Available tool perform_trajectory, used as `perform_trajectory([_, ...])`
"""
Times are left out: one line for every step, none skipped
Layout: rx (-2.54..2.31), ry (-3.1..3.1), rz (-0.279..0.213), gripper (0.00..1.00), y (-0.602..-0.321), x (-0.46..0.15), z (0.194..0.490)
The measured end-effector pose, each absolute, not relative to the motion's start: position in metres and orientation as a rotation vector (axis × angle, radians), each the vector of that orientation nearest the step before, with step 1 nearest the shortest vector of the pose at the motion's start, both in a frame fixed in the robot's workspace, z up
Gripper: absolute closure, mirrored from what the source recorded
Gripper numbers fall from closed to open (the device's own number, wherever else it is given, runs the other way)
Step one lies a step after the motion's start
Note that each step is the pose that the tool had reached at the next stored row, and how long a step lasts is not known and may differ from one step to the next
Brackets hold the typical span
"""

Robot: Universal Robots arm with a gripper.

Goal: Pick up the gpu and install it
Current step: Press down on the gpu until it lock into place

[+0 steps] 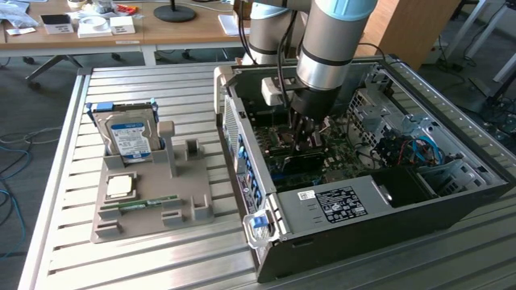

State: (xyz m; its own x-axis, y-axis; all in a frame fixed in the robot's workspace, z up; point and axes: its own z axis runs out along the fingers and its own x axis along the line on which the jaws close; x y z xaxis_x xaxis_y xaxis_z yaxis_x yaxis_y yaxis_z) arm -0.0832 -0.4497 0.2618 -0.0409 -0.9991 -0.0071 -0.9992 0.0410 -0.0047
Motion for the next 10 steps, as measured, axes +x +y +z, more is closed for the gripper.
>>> perform_trajectory([-2.170, 2.260, 0.002, 0.89, -0.4497, -0.0832, 0.2617])
perform_trajectory([-2.170, 2.260, 0.002, 0.89, -0.4499, -0.0834, 0.2614])
perform_trajectory([-2.170, 2.260, 0.002, 0.89, -0.4499, -0.0836, 0.2614])
perform_trajectory([-2.170, 2.260, 0.002, 0.89, -0.4499, -0.0836, 0.2615])
perform_trajectory([-2.170, 2.260, 0.002, 0.89, -0.4499, -0.0836, 0.2614])
perform_trajectory([-2.170, 2.260, 0.002, 0.89, -0.4500, -0.0837, 0.2615])
perform_trajectory([-2.170, 2.260, 0.002, 0.89, -0.4500, -0.0838, 0.2613])
perform_trajectory([-2.170, 2.261, 0.002, 0.89, -0.4501, -0.0841, 0.2609])
perform_trajectory([-2.170, 2.261, 0.002, 0.89, -0.4501, -0.0843, 0.2607])
perform_trajectory([-2.170, 2.261, 0.002, 0.89, -0.4501, -0.0844, 0.2606])
